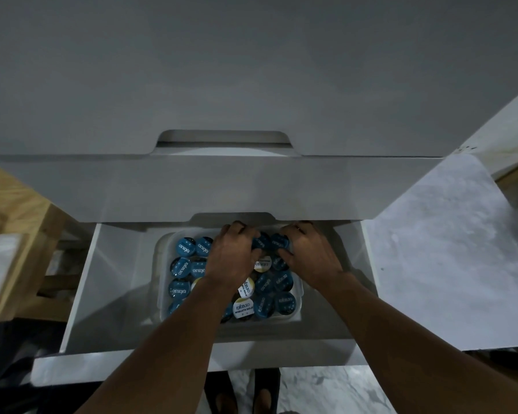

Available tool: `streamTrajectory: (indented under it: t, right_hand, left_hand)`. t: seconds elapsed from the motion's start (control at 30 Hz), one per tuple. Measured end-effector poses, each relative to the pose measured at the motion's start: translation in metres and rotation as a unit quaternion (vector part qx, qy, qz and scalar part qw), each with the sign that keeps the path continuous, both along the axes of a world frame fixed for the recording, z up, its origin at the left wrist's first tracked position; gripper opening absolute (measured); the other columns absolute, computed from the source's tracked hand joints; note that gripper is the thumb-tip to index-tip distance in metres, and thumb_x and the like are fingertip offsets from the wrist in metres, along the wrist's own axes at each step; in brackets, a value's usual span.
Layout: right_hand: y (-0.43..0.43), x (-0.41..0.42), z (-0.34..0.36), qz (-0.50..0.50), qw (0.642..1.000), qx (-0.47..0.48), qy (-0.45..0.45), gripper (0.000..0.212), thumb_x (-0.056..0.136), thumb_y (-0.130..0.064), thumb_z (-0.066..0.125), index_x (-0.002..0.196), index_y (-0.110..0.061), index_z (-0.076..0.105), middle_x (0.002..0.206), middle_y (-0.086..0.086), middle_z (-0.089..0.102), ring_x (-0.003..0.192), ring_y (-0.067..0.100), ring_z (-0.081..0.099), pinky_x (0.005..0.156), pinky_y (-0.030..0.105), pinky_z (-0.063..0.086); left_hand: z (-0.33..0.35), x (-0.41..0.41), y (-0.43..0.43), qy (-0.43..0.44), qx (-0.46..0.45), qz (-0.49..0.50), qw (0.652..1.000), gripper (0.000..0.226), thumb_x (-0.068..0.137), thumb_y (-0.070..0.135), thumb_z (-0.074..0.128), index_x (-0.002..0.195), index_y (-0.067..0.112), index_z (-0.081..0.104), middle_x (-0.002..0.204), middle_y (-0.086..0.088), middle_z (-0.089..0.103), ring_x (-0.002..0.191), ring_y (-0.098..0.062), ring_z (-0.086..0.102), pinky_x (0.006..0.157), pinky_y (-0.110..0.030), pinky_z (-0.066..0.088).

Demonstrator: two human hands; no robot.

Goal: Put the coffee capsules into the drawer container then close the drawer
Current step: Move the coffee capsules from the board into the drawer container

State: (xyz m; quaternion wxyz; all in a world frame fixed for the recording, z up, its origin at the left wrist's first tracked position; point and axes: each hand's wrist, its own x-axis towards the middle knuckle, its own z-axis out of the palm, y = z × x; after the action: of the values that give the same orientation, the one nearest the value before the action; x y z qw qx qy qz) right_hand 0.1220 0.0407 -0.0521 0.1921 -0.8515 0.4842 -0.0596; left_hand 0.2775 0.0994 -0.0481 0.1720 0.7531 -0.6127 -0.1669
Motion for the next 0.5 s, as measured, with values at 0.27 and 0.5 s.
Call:
streamTrajectory:
  t: [0.27,0.5]
  right_hand:
    - [0.0015,-0.002,0.0023,0.0,1.0,-0.004,0.014,0.025,0.091,-0.018,0.058,0.11,-0.007,0.068,0.118,0.014,0.055,0.11,0.029,0.052,0.097,0.038,0.047]
    - [0.004,0.0006,0.0054,-0.008,1.0,-0.001,0.02,0.025,0.092,-0.017,0.056,0.11,-0.004,0.067,0.12,0.015,0.054,0.111,0.03,0.053,0.098,0.036,0.046]
  left_hand:
    - [0.0003,0.002,-0.0006,-0.033,-0.002,0.0,0.999,0.023,0.09,0.024,0.058,0.108,0.014,0.069,0.113,-0.008,0.061,0.108,-0.025,0.053,0.094,-0.039,0.047]
    - [0.0003,0.0022,-0.0006,-0.039,0.004,-0.001,0.999,0.02,0.09,0.023,0.058,0.105,0.015,0.068,0.11,-0.007,0.064,0.103,-0.025,0.055,0.09,-0.04,0.048]
